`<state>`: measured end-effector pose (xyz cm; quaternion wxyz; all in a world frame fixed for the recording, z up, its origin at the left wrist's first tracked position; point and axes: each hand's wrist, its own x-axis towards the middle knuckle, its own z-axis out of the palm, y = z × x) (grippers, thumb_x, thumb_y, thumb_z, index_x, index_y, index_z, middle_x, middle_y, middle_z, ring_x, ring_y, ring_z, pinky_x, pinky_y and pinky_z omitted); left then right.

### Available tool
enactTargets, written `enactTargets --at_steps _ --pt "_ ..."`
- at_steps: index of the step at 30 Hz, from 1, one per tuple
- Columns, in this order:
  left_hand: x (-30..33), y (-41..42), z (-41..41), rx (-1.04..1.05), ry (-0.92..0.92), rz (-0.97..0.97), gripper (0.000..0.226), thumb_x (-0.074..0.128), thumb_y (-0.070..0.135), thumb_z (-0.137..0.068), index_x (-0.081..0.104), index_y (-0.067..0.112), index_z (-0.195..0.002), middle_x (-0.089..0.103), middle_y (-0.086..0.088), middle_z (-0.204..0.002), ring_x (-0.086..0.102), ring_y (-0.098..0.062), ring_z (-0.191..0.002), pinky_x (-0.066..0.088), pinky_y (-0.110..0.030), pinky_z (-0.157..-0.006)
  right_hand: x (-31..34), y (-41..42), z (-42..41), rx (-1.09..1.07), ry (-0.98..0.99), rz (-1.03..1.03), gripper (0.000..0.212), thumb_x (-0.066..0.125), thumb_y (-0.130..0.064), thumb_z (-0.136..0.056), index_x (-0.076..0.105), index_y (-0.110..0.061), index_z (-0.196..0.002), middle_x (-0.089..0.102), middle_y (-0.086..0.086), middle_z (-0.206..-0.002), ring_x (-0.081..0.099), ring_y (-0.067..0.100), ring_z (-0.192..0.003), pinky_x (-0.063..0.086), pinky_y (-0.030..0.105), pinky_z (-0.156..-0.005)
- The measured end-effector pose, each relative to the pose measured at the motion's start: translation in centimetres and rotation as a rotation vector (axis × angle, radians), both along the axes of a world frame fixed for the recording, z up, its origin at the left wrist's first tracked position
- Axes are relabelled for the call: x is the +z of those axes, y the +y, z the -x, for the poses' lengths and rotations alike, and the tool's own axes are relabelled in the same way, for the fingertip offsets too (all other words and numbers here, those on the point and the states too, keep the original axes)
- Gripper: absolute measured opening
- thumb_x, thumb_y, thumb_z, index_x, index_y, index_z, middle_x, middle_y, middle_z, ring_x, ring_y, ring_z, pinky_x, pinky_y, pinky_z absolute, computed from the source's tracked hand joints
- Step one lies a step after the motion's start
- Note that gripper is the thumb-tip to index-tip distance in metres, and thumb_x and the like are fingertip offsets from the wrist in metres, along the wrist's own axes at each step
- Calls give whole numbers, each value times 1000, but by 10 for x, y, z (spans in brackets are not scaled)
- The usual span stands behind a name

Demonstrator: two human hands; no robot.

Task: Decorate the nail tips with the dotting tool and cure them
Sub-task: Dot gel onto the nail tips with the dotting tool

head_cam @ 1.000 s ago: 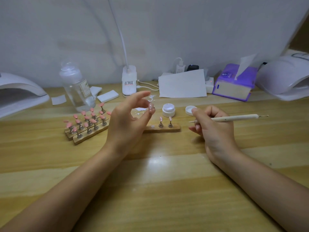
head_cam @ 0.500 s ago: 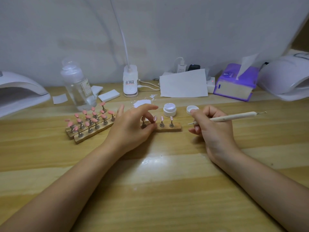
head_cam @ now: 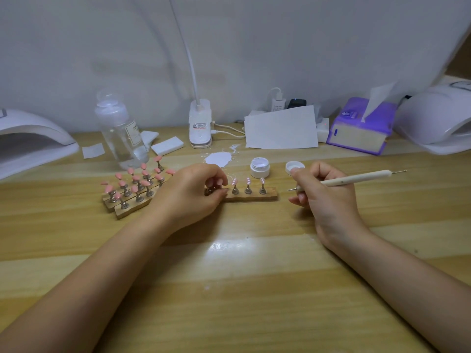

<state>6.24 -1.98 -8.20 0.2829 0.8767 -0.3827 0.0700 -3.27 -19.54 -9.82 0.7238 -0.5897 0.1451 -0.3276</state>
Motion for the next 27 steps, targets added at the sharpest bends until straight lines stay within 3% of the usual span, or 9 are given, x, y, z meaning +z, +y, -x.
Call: enactTargets --at_steps 7,10,14,17,21,25,27 --pt "5 -1 3 48 -5 -15 14 63 15 -81 59 26 -74 50 13 -68 49 -10 -74 40 -29 -67 0 0 0 2 0 7 48 62 -2 -82 37 -20 -44 38 -9 -39 38 1 -33 45 15 -44" --pt "10 -1 8 0 -19 -7 20 63 7 -80 59 25 -71 56 11 -76 53 -13 -80 44 -33 -72 0 0 0 2 0 -2 49 62 -2 -81 37 -20 -44 38 -9 -39 38 1 -33 45 15 -43" --pt "24 -5 12 -61 -141 133 18 64 -1 -78 61 15 -71 60 2 -95 57 -17 -97 43 -31 -81 -1 -2 -1 1 -3 -23 51 62 -2 -82 39 -20 -40 38 -9 -38 37 1 -33 44 14 -43" --pt "34 -12 22 -136 -228 302 22 63 -3 -80 55 17 -74 61 1 -91 62 -14 -91 50 -28 -77 -2 -2 -2 3 -3 -35 52 62 -3 -82 40 -20 -38 38 -9 -38 37 1 -33 44 15 -43" --pt "18 -30 42 -290 28 420 11 60 -7 -81 61 4 -80 62 5 -71 67 -8 -67 54 -22 -62 0 -3 -1 -19 -15 -95 48 63 -9 -83 40 -21 -43 39 -10 -37 37 0 -33 43 14 -41" --pt "-11 -38 49 -261 330 422 13 65 -7 -78 68 4 -84 69 -7 -78 65 -9 -67 52 -17 -70 1 -5 -1 -42 -10 -135 41 65 -19 -82 41 -20 -50 41 -13 -36 39 0 -34 39 13 -38" --pt "-16 -38 45 -251 397 430 17 67 -6 -76 70 11 -76 71 -4 -78 64 -1 -67 52 -16 -72 1 -4 -1 -40 9 -99 41 69 -23 -78 40 -21 -50 40 -12 -39 39 0 -36 40 14 -39"
